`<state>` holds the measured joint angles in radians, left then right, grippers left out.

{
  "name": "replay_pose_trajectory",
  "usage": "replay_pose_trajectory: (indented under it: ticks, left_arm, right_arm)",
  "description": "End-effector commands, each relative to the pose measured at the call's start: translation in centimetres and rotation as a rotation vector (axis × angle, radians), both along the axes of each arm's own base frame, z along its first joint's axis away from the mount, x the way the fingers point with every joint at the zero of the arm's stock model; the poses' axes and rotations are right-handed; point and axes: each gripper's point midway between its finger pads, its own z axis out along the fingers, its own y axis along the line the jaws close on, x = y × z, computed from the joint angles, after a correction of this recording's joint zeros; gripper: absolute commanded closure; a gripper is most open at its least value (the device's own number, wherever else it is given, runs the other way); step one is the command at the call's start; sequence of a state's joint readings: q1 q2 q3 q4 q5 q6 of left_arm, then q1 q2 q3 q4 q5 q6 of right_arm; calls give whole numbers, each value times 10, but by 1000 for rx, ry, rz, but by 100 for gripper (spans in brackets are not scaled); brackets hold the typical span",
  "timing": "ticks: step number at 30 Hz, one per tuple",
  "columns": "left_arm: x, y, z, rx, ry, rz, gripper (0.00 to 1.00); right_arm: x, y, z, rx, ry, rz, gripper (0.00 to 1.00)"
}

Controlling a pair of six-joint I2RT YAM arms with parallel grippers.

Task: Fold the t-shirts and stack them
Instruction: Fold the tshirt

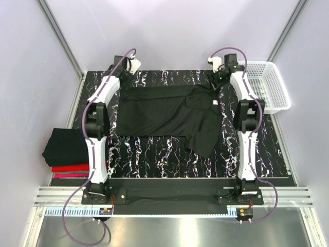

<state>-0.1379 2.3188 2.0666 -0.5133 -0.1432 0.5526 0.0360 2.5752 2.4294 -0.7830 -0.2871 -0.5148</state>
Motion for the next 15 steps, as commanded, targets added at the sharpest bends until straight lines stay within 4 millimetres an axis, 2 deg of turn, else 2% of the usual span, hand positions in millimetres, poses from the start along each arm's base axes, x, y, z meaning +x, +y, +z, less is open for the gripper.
replay_pose_trajectory:
  ticks: [1,3,5,6,7,8,9,10,11,13,15]
  left_arm:
    - [-28,-7,58,16,-53,-95,42]
    - [-49,-5,41,4,42,-99,56]
    - [-74,-4,19,-35,168,-79,61]
    - [-76,-4,21,-62,191,-71,61]
    - [-91,-8,0,-107,299,-69,61]
    - [-95,-5,-5,-162,340,-19,60]
    - [-88,-9,8,-209,330,-10,59]
    - [-98,-11,-9,-299,424,6,56]
    - [-97,-16,-8,-370,436,39,54]
    - [-100,-21,-15,-406,457,35,51]
    - [-104,-21,-25,-405,481,42,51]
  right_arm:
    - [-4,15,106,63,-193,81,36]
    - [-15,19,106,91,-169,95,36]
    - [-29,29,106,133,-135,127,36]
    - [-39,32,102,147,-97,148,36]
    - [-51,36,101,156,-72,174,37]
    - [-59,42,98,146,-66,230,37]
    - [-65,43,92,127,-57,251,37]
    - [-77,41,81,104,-28,269,38]
    - [-83,42,75,88,-19,293,38]
    - [-99,42,58,39,2,371,40]
    - [-108,43,49,-13,-6,455,41]
